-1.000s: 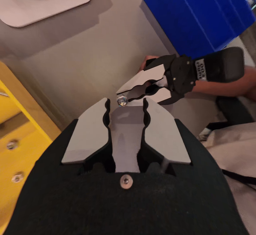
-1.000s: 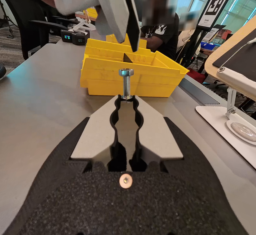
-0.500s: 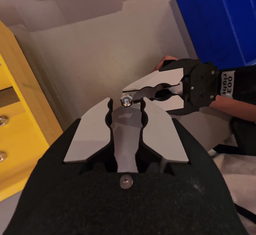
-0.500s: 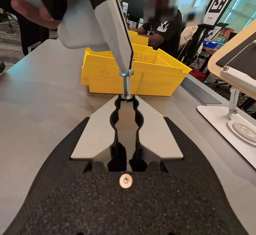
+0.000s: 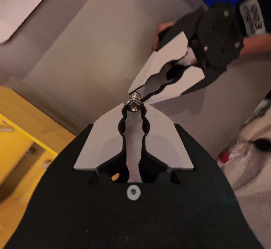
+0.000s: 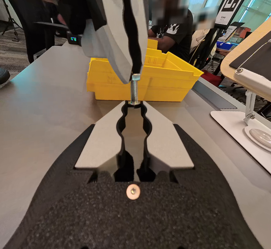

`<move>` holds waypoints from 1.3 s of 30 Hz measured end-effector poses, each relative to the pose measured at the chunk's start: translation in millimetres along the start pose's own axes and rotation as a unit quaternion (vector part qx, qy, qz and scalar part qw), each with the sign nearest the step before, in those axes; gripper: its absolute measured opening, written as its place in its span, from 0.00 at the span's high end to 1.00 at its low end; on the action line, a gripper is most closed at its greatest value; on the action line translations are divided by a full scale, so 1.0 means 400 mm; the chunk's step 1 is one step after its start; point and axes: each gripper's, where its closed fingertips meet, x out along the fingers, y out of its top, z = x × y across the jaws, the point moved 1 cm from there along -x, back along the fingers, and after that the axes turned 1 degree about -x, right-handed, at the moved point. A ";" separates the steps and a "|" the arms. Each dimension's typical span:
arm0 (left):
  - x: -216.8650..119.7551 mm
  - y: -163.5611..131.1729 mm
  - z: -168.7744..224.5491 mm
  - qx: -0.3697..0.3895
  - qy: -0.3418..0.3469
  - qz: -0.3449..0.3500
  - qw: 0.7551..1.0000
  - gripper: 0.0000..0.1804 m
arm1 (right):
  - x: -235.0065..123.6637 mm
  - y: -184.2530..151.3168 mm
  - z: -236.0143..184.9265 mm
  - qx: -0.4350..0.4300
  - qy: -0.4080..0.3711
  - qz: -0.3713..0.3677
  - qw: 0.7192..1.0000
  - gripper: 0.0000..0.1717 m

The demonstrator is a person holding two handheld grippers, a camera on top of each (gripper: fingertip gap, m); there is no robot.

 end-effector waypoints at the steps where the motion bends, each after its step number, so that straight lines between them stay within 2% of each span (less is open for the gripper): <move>1: -0.001 0.000 0.000 0.046 -0.007 -0.013 0.999 0.90 | -0.001 0.001 0.000 -0.002 -0.001 0.001 1.000 0.90; 3: -0.003 0.001 0.003 0.146 -0.022 -0.033 0.988 0.90 | -0.002 0.005 -0.001 0.001 0.002 0.006 1.000 0.90; 5: -0.006 0.002 0.008 0.244 -0.039 -0.045 0.968 0.90 | -0.003 0.007 -0.004 0.000 0.005 0.010 1.000 0.90; 11: -0.004 0.009 0.002 0.468 -0.062 -0.070 0.879 0.90 | -0.004 0.005 0.002 0.008 0.002 0.009 1.000 0.90; 13: 0.001 0.011 -0.003 0.514 -0.051 -0.080 0.852 0.90 | -0.002 0.001 0.005 0.012 0.002 0.005 1.000 0.90; 15: 0.006 0.013 -0.005 0.528 -0.045 -0.094 0.843 0.89 | -0.004 0.005 0.006 0.015 0.003 0.011 1.000 0.90; 16: 0.008 0.014 -0.004 0.527 -0.045 -0.099 0.843 0.84 | -0.004 0.006 0.007 0.017 0.003 0.012 1.000 0.90; 19: 0.008 0.017 -0.012 0.502 -0.037 -0.103 0.858 0.70 | -0.001 -0.001 0.011 0.021 0.001 0.005 1.000 0.90; 21: -0.004 0.034 -0.025 0.460 -0.015 -0.085 0.884 0.70 | -0.002 -0.001 0.014 0.023 -0.003 0.004 1.000 0.90; 24: -0.027 0.061 -0.022 0.330 0.001 -0.025 0.944 0.72 | 0.000 -0.006 0.018 0.025 -0.007 -0.001 1.000 0.90; 25: -0.032 0.067 -0.024 0.279 0.013 -0.006 0.960 0.69 | 0.000 -0.007 0.020 0.026 -0.009 -0.002 1.000 0.90; 28: -0.048 0.082 -0.022 0.129 0.046 0.079 0.987 0.72 | 0.000 -0.009 0.025 0.028 -0.014 -0.004 1.000 0.90; 30: -0.058 0.082 -0.008 0.051 0.048 0.131 0.989 0.71 | 0.000 -0.009 0.026 0.029 -0.014 -0.004 0.999 0.90; 33: -0.062 0.078 0.002 -0.056 0.060 0.193 0.978 0.75 | 0.001 -0.010 0.025 0.028 -0.014 -0.006 0.999 0.90; 36: -0.031 0.056 0.011 -0.152 0.071 0.205 0.964 0.77 | 0.002 -0.011 0.025 0.026 -0.014 -0.008 1.000 0.90; 39: -0.005 0.040 0.017 -0.186 0.101 0.217 0.953 0.79 | 0.002 -0.012 0.024 0.025 -0.014 -0.010 1.000 0.90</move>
